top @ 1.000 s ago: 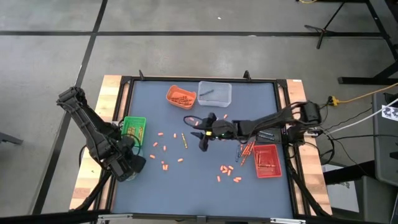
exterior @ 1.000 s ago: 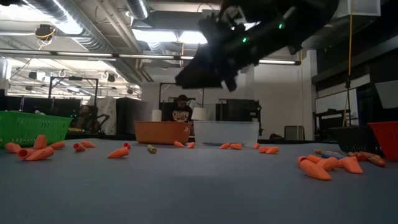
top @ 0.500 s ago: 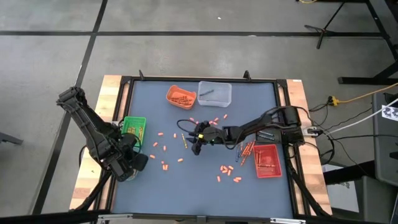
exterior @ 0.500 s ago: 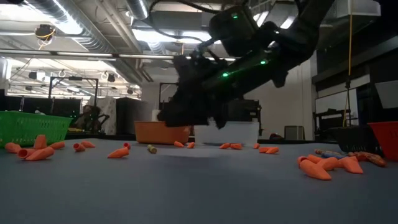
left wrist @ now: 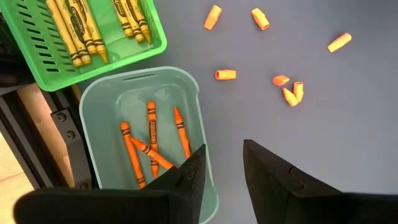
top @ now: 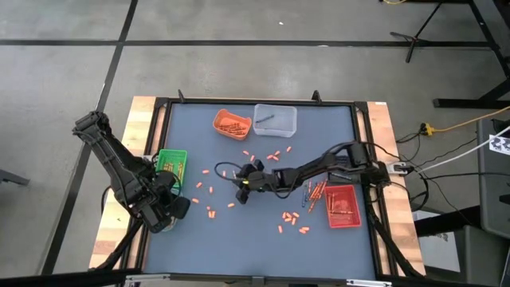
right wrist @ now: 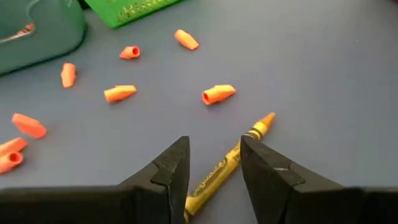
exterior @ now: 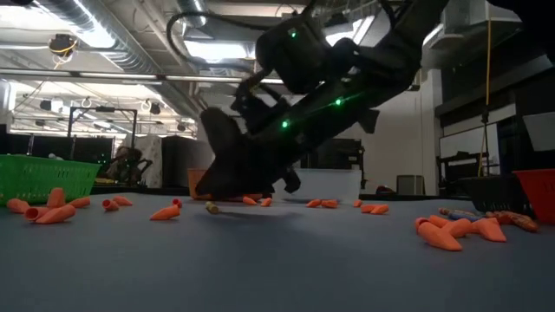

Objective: Sort crayons
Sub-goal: Put the yellow crayon into the green bin

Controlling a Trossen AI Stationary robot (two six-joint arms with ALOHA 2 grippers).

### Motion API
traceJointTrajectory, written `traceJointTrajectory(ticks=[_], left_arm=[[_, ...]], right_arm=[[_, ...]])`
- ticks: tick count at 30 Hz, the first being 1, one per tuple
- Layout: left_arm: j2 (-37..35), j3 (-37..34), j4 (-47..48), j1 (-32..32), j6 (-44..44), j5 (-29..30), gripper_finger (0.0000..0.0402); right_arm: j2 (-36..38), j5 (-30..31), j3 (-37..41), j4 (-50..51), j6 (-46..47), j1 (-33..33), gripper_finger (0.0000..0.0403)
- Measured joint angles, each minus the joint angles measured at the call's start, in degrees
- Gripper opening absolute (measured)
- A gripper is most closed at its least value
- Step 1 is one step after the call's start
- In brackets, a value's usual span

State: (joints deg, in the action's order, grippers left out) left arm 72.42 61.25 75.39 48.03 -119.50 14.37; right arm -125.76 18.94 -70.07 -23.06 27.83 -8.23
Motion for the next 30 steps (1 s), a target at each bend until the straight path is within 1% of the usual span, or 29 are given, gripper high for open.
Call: traceJointTrajectory(ticks=[4, 12, 14, 17, 20, 22, 26, 30], left_arm=[[0.0, 0.0, -0.04, 0.0, 0.0, 0.04, 0.0092], [0.0, 0.0, -0.04, -0.01, -0.04, 0.15, 0.0092], [0.0, 0.0, -0.27, 0.0, -0.07, 1.16, 0.0092], [0.0, 0.0, -1.45, 0.0, 0.0, 4.58, 0.0092], [0.0, 0.0, -2.0, 0.0, 0.02, 8.78, 0.0092], [0.0, 0.0, -2.16, 0.0, 0.04, 10.58, 0.0092], [0.0, 0.0, -2.16, -0.01, 0.04, 11.47, 0.0092], [0.0, 0.0, -2.16, -0.01, 0.07, 11.5, 0.0092]], right_arm=[[-1.2, 0.11, 0.01, 0.65, -0.02, -0.07, 0.014], [-0.91, 1.47, -0.28, 5.33, -1.21, -0.11, 0.014], [-0.86, 1.47, -0.32, 6.99, -1.51, -0.11, 0.0137], [-0.79, 1.49, -0.32, 8.48, -1.55, -0.11, 0.0118], [-0.82, 1.42, -0.3, 8.64, -1.74, -0.15, 0.0088], [-0.86, 1.39, -0.25, 8.64, -2.59, -0.15, 0.0065], [-0.9, 0.42, -0.15, 8.73, -4.0, -0.12, 0.0028], [-0.96, -2.17, -0.42, 8.94, -4.09, 0.0, 0.0009]])
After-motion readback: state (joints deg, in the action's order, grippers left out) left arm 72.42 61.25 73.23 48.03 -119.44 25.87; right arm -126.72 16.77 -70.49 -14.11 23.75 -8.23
